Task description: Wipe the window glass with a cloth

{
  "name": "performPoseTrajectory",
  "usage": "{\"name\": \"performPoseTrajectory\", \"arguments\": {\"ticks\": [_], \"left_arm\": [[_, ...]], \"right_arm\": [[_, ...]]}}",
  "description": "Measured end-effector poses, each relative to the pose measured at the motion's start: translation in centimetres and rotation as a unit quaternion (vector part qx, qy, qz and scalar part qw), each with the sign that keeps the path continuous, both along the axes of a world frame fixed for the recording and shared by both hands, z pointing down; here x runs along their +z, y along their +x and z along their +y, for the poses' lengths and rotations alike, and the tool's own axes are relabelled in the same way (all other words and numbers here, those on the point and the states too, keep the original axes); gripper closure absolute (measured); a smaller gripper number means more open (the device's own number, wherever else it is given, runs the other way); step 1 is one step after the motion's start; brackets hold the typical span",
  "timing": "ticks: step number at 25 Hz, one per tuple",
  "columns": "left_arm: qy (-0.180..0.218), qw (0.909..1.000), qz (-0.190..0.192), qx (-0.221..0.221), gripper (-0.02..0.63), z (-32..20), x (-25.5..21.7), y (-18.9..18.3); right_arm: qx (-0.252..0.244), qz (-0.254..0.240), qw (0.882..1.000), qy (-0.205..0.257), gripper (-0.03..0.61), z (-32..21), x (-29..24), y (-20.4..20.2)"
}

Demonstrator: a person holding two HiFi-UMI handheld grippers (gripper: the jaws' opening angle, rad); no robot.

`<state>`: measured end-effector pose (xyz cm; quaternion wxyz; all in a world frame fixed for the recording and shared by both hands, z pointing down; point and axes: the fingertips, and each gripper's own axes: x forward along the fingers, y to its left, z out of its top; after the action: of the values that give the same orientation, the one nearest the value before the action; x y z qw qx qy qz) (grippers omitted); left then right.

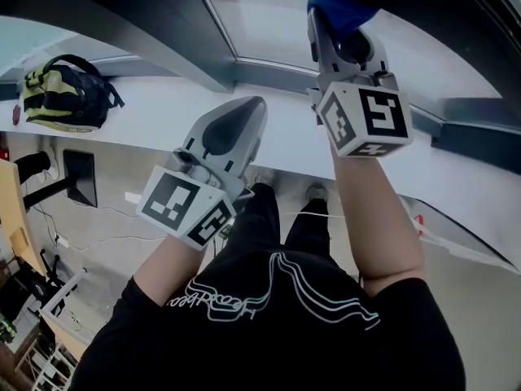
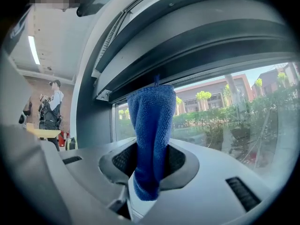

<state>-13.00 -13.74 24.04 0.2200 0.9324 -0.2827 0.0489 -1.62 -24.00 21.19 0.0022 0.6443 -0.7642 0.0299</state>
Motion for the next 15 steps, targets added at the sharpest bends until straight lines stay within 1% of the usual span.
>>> {"name": "performPoseTrajectory", "arguments": {"ticks": [9, 15], "left_arm": [[-0.003, 0.9997, 0.002, 0.025, 0.611, 3.4, -0.3, 6.4], [-0.002, 0.9991, 0.006, 0.042, 0.611, 5.3, -0.5, 10.8]], "right_arm": [[0.003, 0.013, 1.000, -0.004, 0.485, 3.3, -0.3, 6.1], [0.018, 0.021, 1.000, -0.007, 0.485, 5.3, -0.3, 11.0]]}}
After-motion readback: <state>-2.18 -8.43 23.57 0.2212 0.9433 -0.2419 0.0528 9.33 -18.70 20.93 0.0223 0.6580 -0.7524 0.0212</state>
